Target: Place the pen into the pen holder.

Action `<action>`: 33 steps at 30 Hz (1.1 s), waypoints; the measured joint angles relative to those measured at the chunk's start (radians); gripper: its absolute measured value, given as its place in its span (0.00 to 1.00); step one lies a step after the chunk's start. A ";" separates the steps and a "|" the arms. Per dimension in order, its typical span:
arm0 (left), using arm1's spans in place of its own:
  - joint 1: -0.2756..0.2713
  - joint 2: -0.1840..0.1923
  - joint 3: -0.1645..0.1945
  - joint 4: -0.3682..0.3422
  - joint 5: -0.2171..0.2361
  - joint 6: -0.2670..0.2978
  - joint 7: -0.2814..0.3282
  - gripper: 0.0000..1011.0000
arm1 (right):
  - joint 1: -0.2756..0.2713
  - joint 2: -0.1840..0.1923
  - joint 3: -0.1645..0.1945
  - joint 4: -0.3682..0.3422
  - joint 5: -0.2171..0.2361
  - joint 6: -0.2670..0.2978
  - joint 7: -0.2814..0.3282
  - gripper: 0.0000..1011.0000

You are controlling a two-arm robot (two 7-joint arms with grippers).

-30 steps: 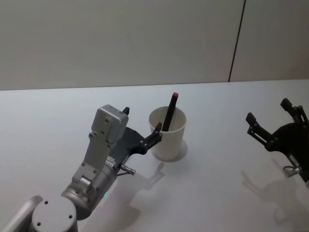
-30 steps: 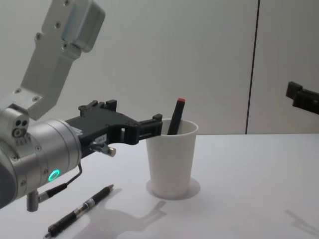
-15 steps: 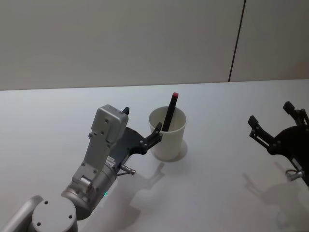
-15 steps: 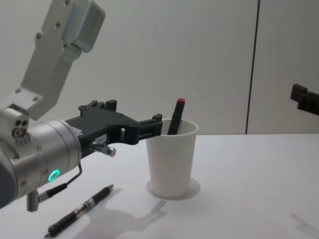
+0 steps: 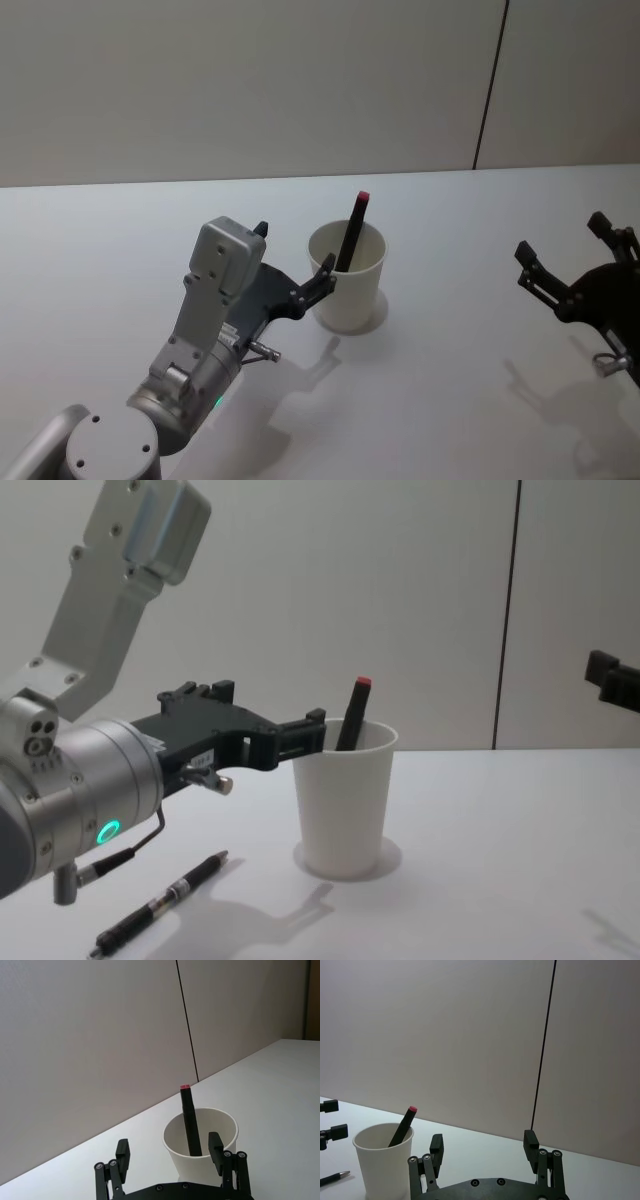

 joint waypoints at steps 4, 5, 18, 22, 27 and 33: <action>0.000 0.000 0.000 0.000 0.000 0.000 0.000 0.99 | -0.001 0.000 0.000 -0.001 0.000 0.000 0.000 0.99; 0.000 0.000 0.000 0.000 0.001 0.000 0.000 0.99 | -0.001 0.001 0.000 -0.001 0.000 0.000 -0.001 0.99; 0.003 -0.001 -0.005 -0.012 0.013 0.045 0.016 0.99 | -0.002 0.001 0.000 -0.003 0.000 0.000 -0.001 0.99; 0.004 0.000 -0.012 -0.022 -0.008 0.081 0.017 0.99 | -0.003 0.001 0.000 -0.003 0.000 0.000 -0.001 0.99; 0.005 0.004 -0.022 -0.032 -0.041 0.124 0.017 0.99 | -0.003 0.001 0.000 -0.003 0.000 0.000 -0.001 0.99; 0.009 0.013 -0.036 -0.044 -0.085 0.185 0.017 0.99 | -0.003 0.001 0.000 -0.003 0.000 0.000 -0.001 0.99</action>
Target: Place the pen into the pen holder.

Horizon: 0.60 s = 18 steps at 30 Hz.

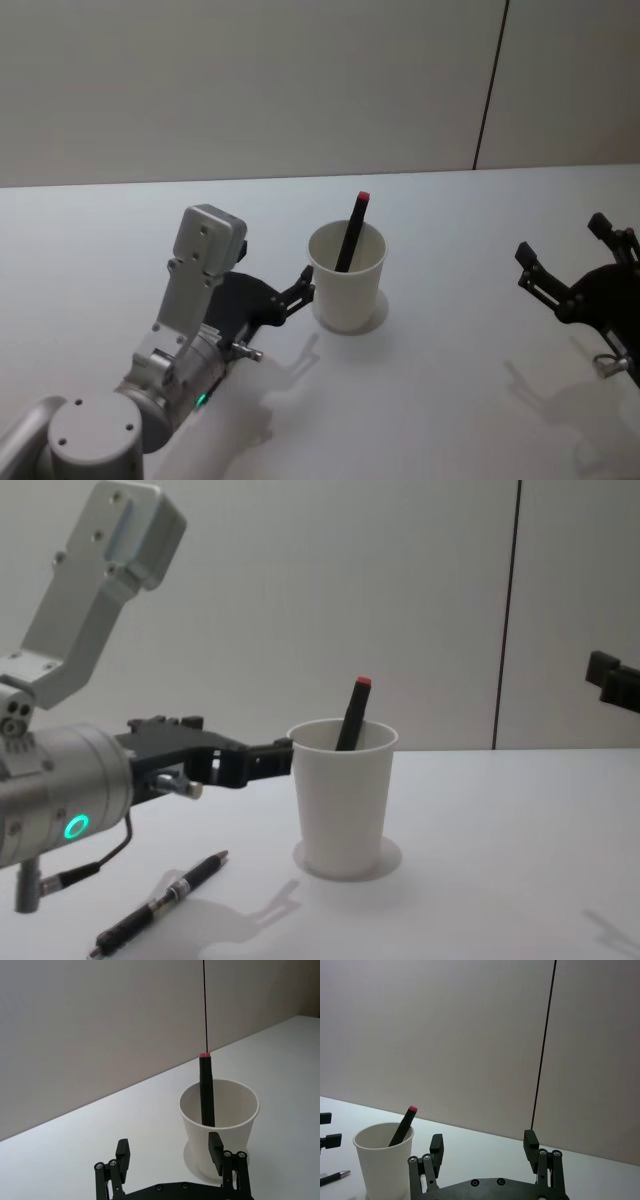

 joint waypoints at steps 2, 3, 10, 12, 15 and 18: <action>0.002 0.005 -0.006 -0.005 -0.014 0.026 0.000 0.99 | 0.000 0.000 0.000 0.000 0.000 0.000 0.000 0.99; 0.004 0.010 -0.011 -0.009 -0.022 0.042 0.000 0.99 | 0.000 0.000 0.000 0.000 0.000 0.000 0.000 0.99; 0.012 0.029 -0.028 -0.023 -0.054 0.114 -0.002 0.99 | 0.000 0.000 0.000 0.000 0.000 0.000 0.000 0.99; 0.015 0.035 -0.033 -0.027 -0.061 0.130 -0.004 0.99 | 0.000 0.000 0.000 0.000 0.000 0.000 0.000 0.99; 0.020 0.048 -0.042 -0.034 -0.077 0.163 -0.011 0.99 | 0.000 0.000 0.000 0.000 0.000 0.000 0.000 0.99; 0.025 0.060 -0.050 -0.040 -0.089 0.184 -0.017 0.99 | 0.000 0.000 0.000 0.000 0.000 0.000 0.000 0.99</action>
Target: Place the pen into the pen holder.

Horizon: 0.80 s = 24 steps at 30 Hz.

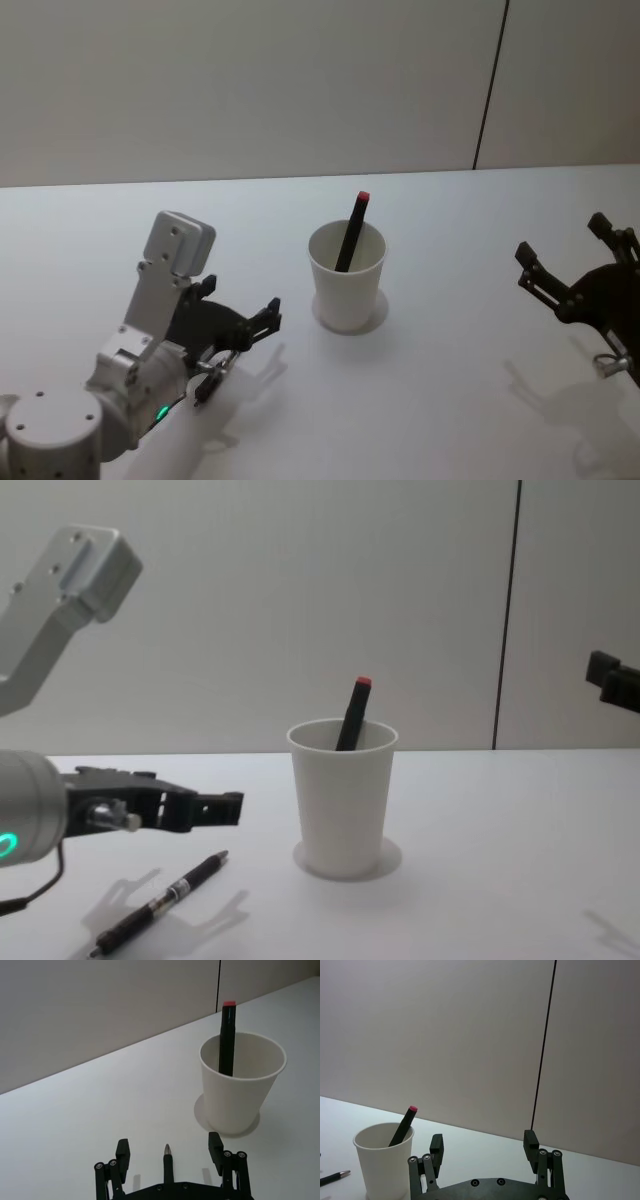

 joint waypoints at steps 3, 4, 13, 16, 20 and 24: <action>0.011 0.023 -0.014 -0.020 -0.022 0.041 -0.008 0.99 | 0.000 0.000 0.000 0.000 0.000 0.000 0.000 0.99; 0.013 0.027 -0.017 -0.026 -0.025 0.047 -0.008 0.99 | 0.000 0.000 0.000 0.000 0.000 0.000 0.000 0.99; 0.054 0.067 -0.043 -0.097 -0.076 0.118 0.023 0.99 | 0.000 0.000 0.000 0.000 0.000 0.000 0.000 0.99; 0.068 0.079 -0.050 -0.117 -0.089 0.134 0.036 0.99 | 0.000 0.000 0.000 0.000 0.000 0.000 0.000 0.99; 0.079 0.090 -0.058 -0.130 -0.101 0.149 0.043 0.99 | 0.000 0.000 0.000 0.000 0.000 0.000 0.000 0.99; 0.088 0.098 -0.063 -0.137 -0.108 0.163 0.045 0.99 | 0.000 0.000 0.000 0.000 0.000 0.000 0.000 0.99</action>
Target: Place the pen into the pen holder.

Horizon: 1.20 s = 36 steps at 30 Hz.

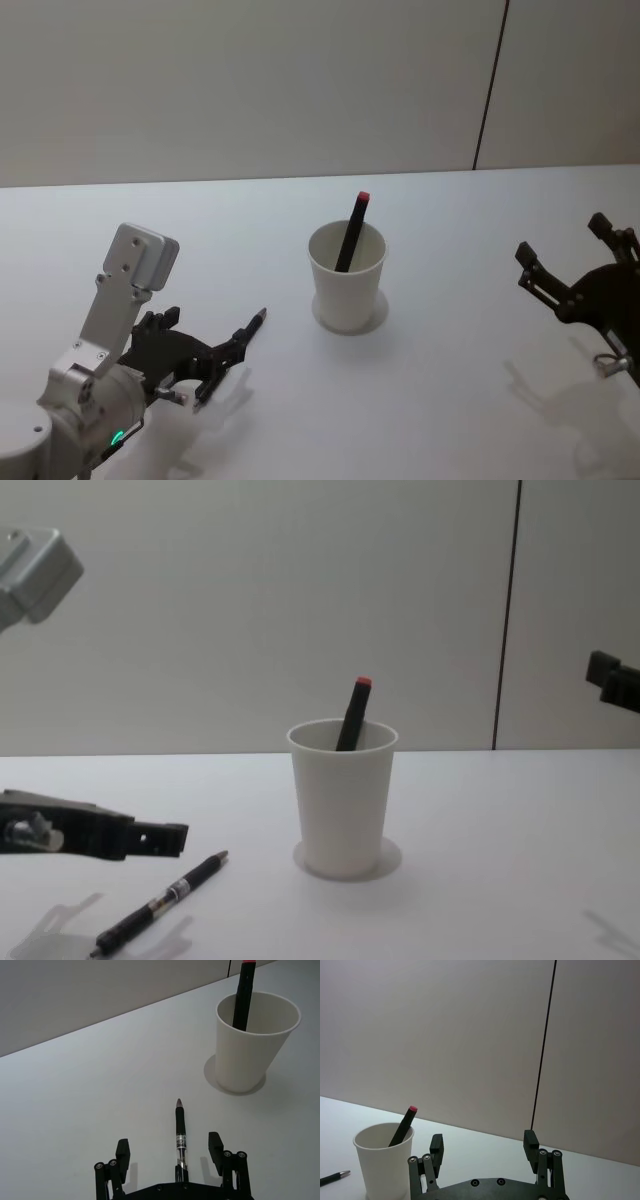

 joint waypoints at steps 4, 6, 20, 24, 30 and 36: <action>0.004 0.004 -0.001 0.001 -0.001 0.014 -0.007 0.99 | 0.000 0.000 0.000 0.000 0.000 0.000 0.000 0.99; 0.004 0.004 -0.001 0.006 0.001 0.020 -0.014 0.99 | 0.000 0.000 0.000 0.000 0.000 0.000 0.000 0.99; -0.015 -0.020 0.015 0.054 0.039 0.052 -0.070 0.99 | 0.000 0.000 0.000 0.000 0.000 0.000 0.000 0.99; -0.020 -0.027 0.019 0.065 0.047 0.058 -0.080 0.99 | 0.000 0.000 0.000 0.000 0.000 0.000 0.000 0.99; -0.027 -0.036 0.022 0.079 0.057 0.067 -0.094 0.99 | 0.000 0.000 0.000 0.000 0.000 0.000 0.000 0.99; -0.031 -0.039 0.021 0.087 0.062 0.072 -0.100 0.99 | 0.000 0.000 0.000 0.000 0.000 0.000 0.000 0.99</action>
